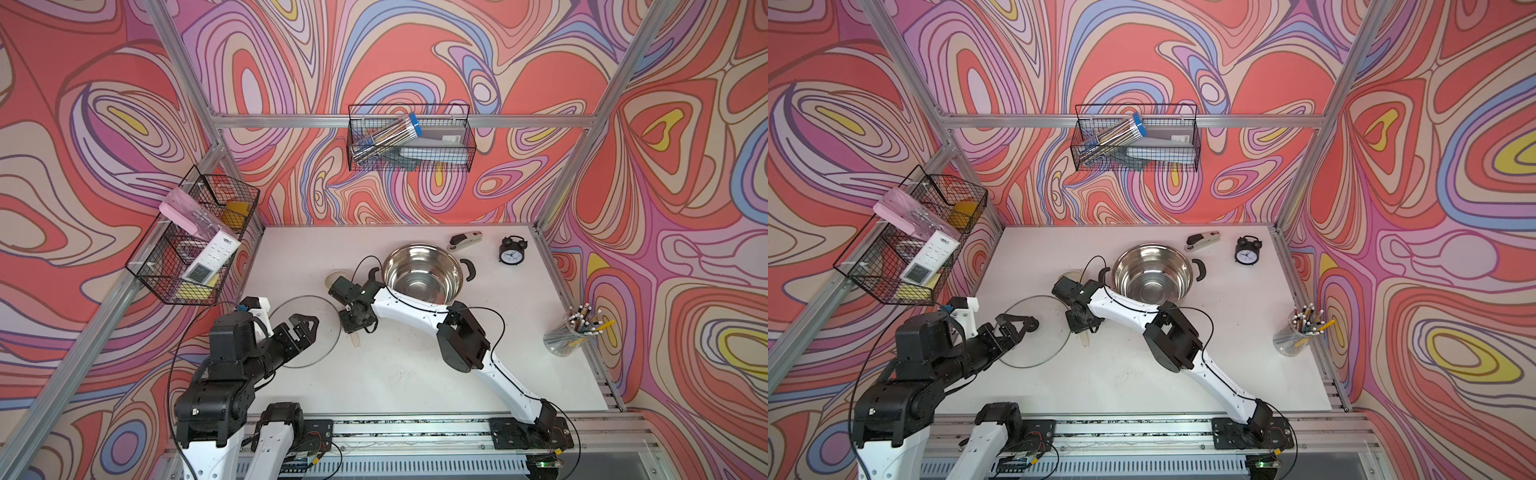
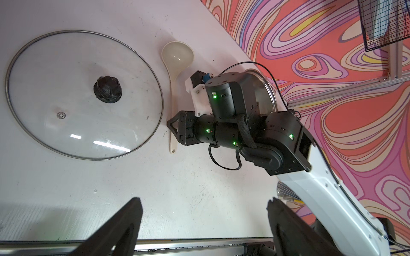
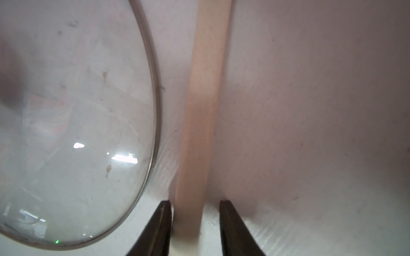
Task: Stir the soup with a spoon
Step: Pick up the spoon from the center of the board.
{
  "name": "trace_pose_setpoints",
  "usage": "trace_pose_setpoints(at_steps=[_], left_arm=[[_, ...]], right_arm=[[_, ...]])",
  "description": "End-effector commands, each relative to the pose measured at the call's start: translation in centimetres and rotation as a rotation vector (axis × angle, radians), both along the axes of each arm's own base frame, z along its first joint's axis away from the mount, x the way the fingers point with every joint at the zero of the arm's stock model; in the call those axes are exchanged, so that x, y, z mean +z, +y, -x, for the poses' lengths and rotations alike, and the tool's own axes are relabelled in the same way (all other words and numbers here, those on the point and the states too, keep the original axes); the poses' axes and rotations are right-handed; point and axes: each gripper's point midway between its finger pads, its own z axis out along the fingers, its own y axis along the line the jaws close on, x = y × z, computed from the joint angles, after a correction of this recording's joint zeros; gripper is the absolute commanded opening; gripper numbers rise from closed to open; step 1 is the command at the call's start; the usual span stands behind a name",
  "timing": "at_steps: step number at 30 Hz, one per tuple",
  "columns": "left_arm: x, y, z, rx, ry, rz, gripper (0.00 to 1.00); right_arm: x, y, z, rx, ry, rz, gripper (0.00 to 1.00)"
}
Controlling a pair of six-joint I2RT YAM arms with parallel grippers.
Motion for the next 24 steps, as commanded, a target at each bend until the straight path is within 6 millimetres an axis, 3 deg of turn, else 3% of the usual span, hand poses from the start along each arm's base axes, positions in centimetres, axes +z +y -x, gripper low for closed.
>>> trace_pose_setpoints(at_steps=[1,9,14,24], left_arm=[[0.2,-0.2,0.7,-0.012,0.001,0.002,0.92],[0.0,-0.4,0.6,-0.016,0.000,0.018,0.93],[-0.2,-0.9,0.2,-0.029,-0.015,0.051,0.93],[-1.6,-2.0,-0.7,-0.047,-0.025,0.143,0.86]], right_arm=[[-2.3,0.0,0.2,-0.005,0.024,0.022,0.28],[-1.4,-0.5,0.4,-0.032,0.012,0.012,0.00],[1.0,-0.7,0.1,-0.033,-0.025,-0.010,0.00],[11.2,-0.9,-0.4,-0.036,-0.144,-0.145,0.00]])
